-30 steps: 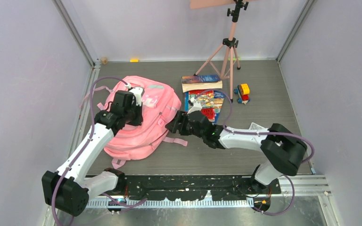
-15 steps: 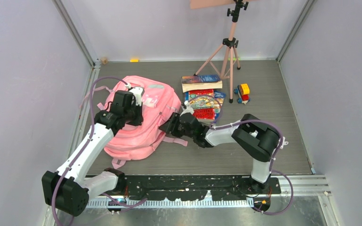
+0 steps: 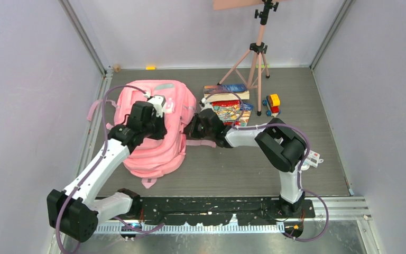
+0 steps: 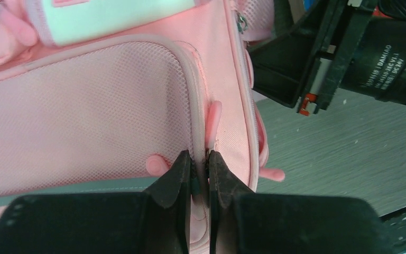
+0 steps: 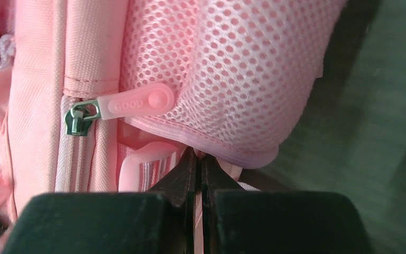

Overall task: Pack the student bag
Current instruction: Unzip the student bag at the center of the board.

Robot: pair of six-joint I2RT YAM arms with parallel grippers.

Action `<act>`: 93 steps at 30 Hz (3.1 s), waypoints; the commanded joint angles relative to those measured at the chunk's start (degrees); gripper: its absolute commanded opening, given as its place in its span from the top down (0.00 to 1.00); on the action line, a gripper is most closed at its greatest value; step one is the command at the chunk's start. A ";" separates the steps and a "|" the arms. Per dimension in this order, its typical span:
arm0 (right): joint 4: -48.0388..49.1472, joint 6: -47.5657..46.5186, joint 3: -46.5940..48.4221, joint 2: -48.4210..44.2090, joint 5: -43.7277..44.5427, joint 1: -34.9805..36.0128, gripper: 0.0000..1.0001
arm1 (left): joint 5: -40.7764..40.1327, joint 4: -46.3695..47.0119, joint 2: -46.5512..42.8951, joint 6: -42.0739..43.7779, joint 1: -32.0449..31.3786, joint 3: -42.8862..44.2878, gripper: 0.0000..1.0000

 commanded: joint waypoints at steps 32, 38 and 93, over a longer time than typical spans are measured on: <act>-8.03 -39.99 -8.23 -18.81 -17.59 -2.09 0.36 | 5.93 10.05 15.96 -14.57 2.22 9.33 1.00; -9.22 -39.62 -5.47 -13.41 -15.38 2.30 0.41 | 5.71 9.25 15.28 -13.26 2.22 9.06 1.00; -8.21 -28.19 -7.27 -12.53 -16.29 5.63 0.99 | 1.21 11.53 11.00 -13.75 3.52 6.47 1.00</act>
